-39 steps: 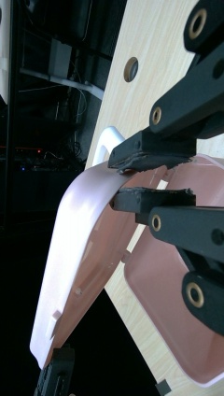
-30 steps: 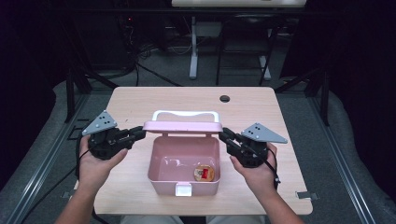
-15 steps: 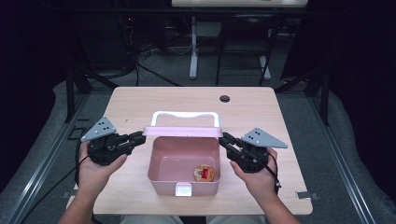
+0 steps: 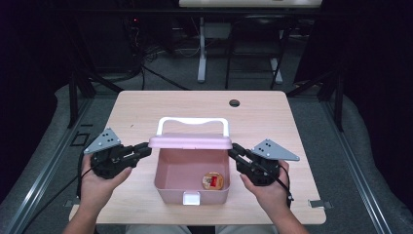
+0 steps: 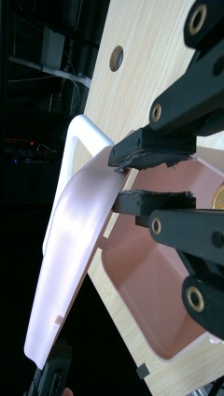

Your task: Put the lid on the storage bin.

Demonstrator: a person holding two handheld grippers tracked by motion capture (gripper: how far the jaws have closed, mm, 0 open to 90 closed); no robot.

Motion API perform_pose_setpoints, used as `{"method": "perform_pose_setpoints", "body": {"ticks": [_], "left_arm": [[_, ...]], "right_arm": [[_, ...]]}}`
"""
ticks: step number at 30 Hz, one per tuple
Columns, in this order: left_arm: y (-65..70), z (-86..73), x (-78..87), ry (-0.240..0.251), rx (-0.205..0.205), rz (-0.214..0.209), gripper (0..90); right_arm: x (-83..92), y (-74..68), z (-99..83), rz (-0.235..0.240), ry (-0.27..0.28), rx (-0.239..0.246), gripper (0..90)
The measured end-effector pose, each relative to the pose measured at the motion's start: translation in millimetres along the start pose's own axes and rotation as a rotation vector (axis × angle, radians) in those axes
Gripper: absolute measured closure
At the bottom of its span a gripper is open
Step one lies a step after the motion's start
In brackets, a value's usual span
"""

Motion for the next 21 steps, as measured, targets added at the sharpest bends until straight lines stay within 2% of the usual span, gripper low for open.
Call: {"method": "perform_pose_setpoints", "body": {"ticks": [21], "left_arm": [[5.0,-9.8,1.9,-0.017,-0.004,-0.006,77.7]], "right_arm": [[4.6,-1.9,-10.4,0.025,-0.013,-0.016,75.8]]}}
Point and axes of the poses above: each handheld gripper's, and its own axes: x roughly backward along the jaws, z roughly out of its top, y roughly to its right, the point moved 6 cm from there along -x, roughly forward along the jaws
